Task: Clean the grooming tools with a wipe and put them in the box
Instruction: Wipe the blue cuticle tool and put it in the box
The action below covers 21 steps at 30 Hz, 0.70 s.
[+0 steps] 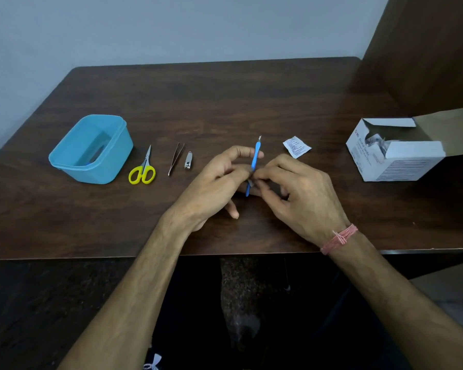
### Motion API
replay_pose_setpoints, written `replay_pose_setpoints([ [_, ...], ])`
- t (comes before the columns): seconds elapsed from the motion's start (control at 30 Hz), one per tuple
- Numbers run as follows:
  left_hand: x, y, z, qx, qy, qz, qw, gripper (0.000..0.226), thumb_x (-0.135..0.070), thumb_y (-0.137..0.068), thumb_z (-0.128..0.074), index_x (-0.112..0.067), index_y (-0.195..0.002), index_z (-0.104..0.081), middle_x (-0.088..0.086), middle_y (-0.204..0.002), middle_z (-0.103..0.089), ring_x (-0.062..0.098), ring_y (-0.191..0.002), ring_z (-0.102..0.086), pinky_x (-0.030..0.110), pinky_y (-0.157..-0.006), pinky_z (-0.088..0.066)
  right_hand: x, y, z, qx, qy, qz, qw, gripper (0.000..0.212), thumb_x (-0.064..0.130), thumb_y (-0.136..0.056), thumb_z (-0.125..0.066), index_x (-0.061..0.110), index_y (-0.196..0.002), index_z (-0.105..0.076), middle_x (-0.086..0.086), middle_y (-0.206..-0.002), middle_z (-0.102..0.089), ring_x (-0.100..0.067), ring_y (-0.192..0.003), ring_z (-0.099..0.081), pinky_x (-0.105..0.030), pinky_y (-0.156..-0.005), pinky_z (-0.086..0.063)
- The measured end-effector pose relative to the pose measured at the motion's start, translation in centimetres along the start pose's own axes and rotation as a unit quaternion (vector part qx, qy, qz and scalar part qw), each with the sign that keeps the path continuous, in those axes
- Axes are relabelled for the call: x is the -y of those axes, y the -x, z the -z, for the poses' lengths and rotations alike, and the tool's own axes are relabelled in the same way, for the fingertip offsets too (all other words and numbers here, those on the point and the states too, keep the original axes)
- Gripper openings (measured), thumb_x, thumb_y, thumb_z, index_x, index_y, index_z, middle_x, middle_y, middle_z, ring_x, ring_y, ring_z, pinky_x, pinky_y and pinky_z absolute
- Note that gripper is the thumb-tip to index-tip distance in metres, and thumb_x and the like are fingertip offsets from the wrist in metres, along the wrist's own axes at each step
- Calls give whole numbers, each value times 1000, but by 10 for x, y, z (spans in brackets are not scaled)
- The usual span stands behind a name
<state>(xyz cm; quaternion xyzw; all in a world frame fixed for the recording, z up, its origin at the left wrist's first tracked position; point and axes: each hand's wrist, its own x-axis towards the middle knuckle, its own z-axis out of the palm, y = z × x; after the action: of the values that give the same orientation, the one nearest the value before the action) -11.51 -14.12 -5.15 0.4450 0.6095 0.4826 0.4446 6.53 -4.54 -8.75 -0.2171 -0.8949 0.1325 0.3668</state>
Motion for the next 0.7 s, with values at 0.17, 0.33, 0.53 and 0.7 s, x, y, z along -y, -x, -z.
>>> replay_pose_setpoints([
  [0.17,2,2,1,45,1,-18,999,56,10,-107,-51,-22,-153,-56,-1,-128,-82,18,-113,-82,21,-40,-50,-4,-1,0,-25,-4,-12,1000,13,19,-103,-76,23,-113,-82,10,-105,-71,13,-73,-44,-27,-66,-52],
  [0.33,5,2,4,71,-8,-32,997,61,13,-107,-55,-21,-157,-52,1,-128,-82,20,-113,-82,19,-40,-50,-6,1,0,-36,-20,-7,999,11,17,-102,-78,21,-110,-84,9,-104,-73,22,-76,-48,-20,-69,-45],
  [0.53,7,0,6,90,-13,-32,995,58,13,-106,-57,-22,-152,-54,-4,-136,-80,25,-113,-83,18,-38,-47,-10,-2,2,-86,-26,-45,995,9,17,-102,-80,20,-109,-84,9,-105,-73,5,-62,-46,-28,-63,-52],
  [0.7,8,0,6,92,-15,-38,995,60,16,-103,-53,-22,-150,-57,-1,-132,-81,26,-110,-83,19,-39,-46,-6,0,1,-71,-25,-28,997,12,16,-101,-80,21,-110,-84,11,-104,-73,12,-68,-48,-27,-64,-52],
])
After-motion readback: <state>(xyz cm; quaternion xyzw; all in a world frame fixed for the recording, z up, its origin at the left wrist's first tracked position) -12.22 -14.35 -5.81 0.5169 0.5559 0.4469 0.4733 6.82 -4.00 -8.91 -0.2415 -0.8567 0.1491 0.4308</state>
